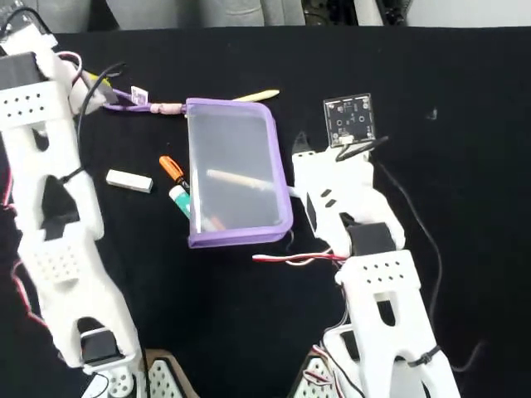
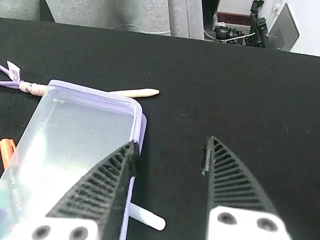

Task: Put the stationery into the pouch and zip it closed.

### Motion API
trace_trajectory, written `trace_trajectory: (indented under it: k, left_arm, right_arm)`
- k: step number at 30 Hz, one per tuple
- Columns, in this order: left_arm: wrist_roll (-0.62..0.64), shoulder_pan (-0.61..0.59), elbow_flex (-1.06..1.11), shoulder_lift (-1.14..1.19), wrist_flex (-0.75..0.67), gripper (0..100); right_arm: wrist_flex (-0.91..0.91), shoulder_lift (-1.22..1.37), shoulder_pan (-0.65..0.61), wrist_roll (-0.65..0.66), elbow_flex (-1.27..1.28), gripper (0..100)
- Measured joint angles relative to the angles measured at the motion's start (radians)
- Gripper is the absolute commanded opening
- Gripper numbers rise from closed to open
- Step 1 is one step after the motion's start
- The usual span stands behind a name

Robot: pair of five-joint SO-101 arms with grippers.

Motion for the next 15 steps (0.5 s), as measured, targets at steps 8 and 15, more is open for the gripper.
trace_trajectory:
  k: [8,15]
  left_arm:
    - [0.192,0.0,-0.293,0.321,-0.1,29]
    - [0.262,0.0,-0.328,0.52,-0.267,29]
  right_arm:
    - [-0.049,0.0,0.0,0.0,0.043,21.6]
    - [-0.127,0.0,0.0,0.0,0.084,21.6]
